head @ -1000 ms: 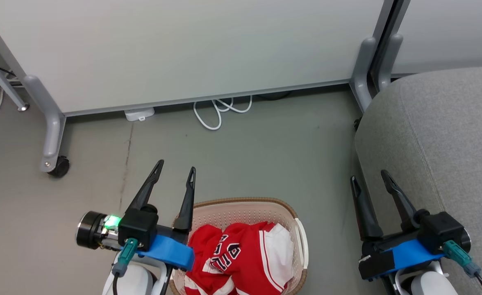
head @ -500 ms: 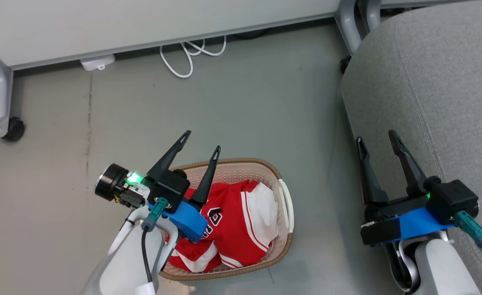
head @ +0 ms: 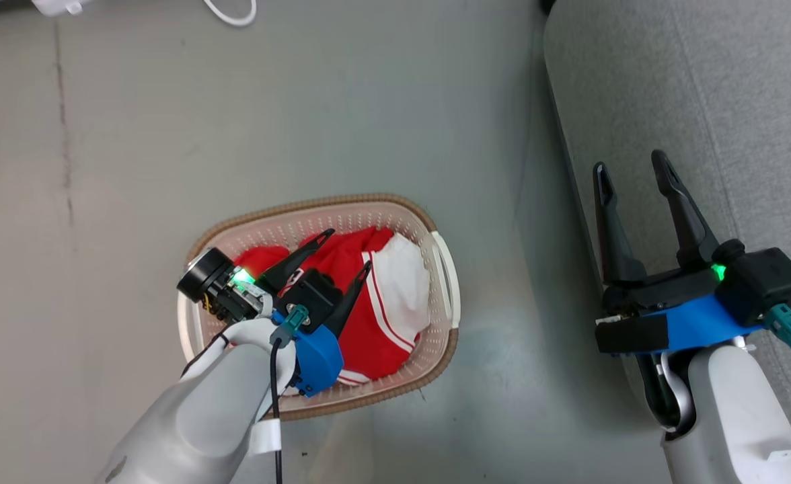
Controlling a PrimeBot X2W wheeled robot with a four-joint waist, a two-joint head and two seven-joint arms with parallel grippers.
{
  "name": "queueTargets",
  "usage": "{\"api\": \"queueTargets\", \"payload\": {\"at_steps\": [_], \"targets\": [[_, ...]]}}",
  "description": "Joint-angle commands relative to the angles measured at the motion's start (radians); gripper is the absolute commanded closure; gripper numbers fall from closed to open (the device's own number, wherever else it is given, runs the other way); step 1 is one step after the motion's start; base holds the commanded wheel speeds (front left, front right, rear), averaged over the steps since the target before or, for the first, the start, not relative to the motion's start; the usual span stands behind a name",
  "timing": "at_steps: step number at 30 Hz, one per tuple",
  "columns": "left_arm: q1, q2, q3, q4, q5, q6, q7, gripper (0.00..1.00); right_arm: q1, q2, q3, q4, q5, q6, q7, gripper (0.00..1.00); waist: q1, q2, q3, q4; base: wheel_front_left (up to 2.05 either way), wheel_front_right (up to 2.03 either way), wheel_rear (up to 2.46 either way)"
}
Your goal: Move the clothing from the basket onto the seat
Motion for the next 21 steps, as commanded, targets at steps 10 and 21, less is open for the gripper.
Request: {"api": "queueTargets", "payload": {"at_steps": [10,21], "targets": [[-0.136,0.011,-0.185,0.197,-0.096,-0.001,-0.003,0.00,-0.079,-0.003,-0.001,-0.030,-0.021,0.000,-0.004,0.00,-0.0002,0.0000,0.165,-0.017,0.00,0.00,0.00],[-0.242,-0.012,-0.371,0.384,-0.198,-0.001,-0.001,0.00,-0.129,-0.021,-0.002,-0.058,-0.043,0.000,-0.004,0.00,-0.0002,0.0000,0.288,-0.013,0.00,0.00,0.00]]}}
